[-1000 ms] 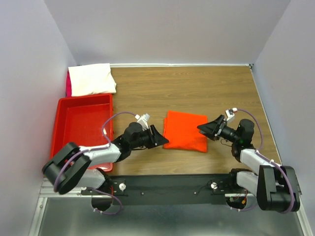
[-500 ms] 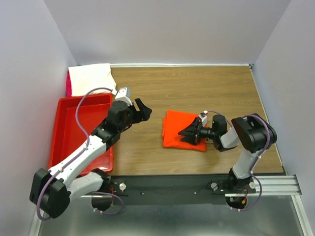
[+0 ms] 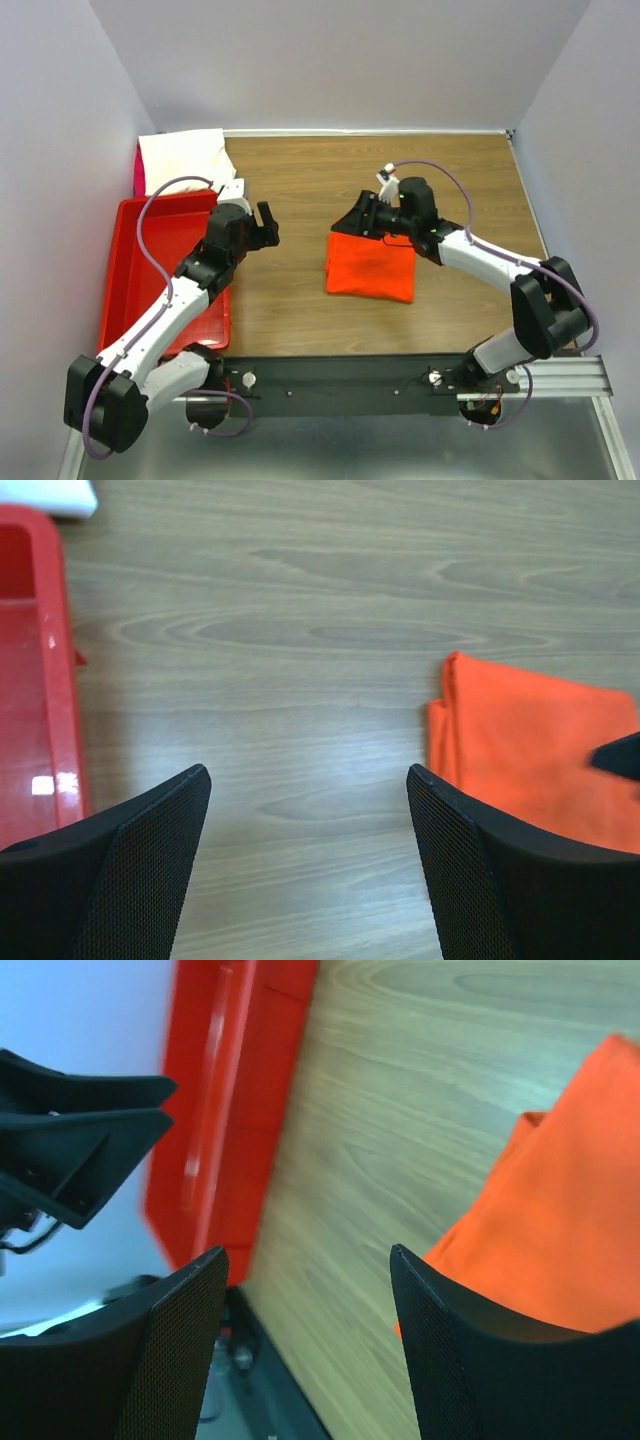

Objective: Fold and stack the t-shirts
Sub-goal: Neatly place the folded tshirt to the corner

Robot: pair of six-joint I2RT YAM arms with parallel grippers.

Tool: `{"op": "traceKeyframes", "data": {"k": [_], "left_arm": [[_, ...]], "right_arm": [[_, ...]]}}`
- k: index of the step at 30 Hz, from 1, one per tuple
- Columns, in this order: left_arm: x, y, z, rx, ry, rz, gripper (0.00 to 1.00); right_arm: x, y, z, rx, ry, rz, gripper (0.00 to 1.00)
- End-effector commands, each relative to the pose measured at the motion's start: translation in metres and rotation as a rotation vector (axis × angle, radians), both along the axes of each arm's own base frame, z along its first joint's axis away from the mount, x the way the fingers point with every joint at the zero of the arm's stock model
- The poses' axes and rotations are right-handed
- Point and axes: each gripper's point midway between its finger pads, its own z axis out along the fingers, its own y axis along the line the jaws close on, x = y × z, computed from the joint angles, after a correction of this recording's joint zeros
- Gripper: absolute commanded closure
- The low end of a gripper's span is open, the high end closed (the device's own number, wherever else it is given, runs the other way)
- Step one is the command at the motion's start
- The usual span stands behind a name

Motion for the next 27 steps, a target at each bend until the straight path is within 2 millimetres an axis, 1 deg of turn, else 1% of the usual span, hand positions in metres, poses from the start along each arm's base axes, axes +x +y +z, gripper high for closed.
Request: {"op": "traceKeyframes", "data": {"k": [1, 2, 3, 4, 5, 6, 7, 8, 9, 10, 12, 16, 17, 20, 23, 24, 25, 27], "left_arm": [[0.007, 0.01, -0.008, 0.01, -0.007, 0.017, 0.13], [0.009, 0.012, -0.009, 0.009, -0.008, 0.022, 0.13], [0.01, 0.013, -0.01, 0.009, -0.003, 0.024, 0.13], [0.011, 0.014, -0.009, 0.008, -0.002, 0.025, 0.13], [0.012, 0.015, -0.008, 0.007, -0.005, 0.027, 0.13], [0.012, 0.016, -0.009, 0.006, -0.006, 0.026, 0.13], [0.012, 0.017, -0.008, 0.001, -0.009, 0.028, 0.13], [0.012, 0.017, -0.008, -0.004, -0.01, 0.025, 0.13], [0.012, 0.016, -0.009, -0.006, -0.01, 0.022, 0.13], [0.012, 0.017, -0.01, -0.008, -0.006, 0.02, 0.13], [0.013, 0.016, -0.011, -0.009, -0.002, 0.014, 0.13], [0.014, 0.014, -0.015, -0.015, 0.015, 0.003, 0.13], [0.015, 0.015, -0.015, -0.015, 0.017, 0.003, 0.13], [0.014, 0.013, -0.017, -0.016, 0.024, -0.008, 0.13], [0.014, 0.013, -0.019, -0.017, 0.027, -0.012, 0.13], [0.013, 0.012, -0.019, -0.018, 0.026, -0.013, 0.13], [0.013, 0.012, -0.02, -0.018, 0.029, -0.014, 0.13], [0.013, 0.012, -0.021, -0.016, 0.033, -0.016, 0.14]], "right_arm": [[-0.028, -0.023, -0.065, -0.494, 0.08, -0.023, 0.28], [-0.024, -0.014, -0.058, -0.519, 0.049, -0.022, 0.28], [-0.027, -0.01, -0.068, -0.592, 0.032, -0.017, 0.29], [-0.028, -0.008, -0.072, -0.635, 0.025, -0.019, 0.29], [-0.034, -0.009, -0.077, -0.687, 0.03, -0.01, 0.29], [-0.032, -0.01, -0.078, -0.733, 0.011, -0.025, 0.3], [-0.031, -0.004, -0.079, -0.786, -0.026, -0.035, 0.3], [-0.035, -0.007, -0.082, -0.826, -0.024, -0.033, 0.3], [-0.033, -0.009, -0.083, -0.87, -0.042, -0.053, 0.31], [-0.04, -0.003, -0.083, -0.904, -0.058, -0.031, 0.32], [-0.045, 0.002, -0.084, -0.952, -0.08, -0.022, 0.33], [-0.066, 0.025, -0.088, -1.026, -0.134, 0.042, 0.37], [-0.067, 0.03, -0.086, -1.029, -0.144, 0.047, 0.38], [-0.075, 0.039, -0.102, -1.079, -0.146, 0.078, 0.41], [-0.076, 0.04, -0.109, -1.119, -0.15, 0.069, 0.43], [-0.074, 0.039, -0.106, -1.145, -0.165, 0.053, 0.43], [-0.077, 0.04, -0.11, -1.173, -0.176, 0.068, 0.43], [-0.08, 0.037, -0.113, -1.217, -0.186, 0.076, 0.43]]}}
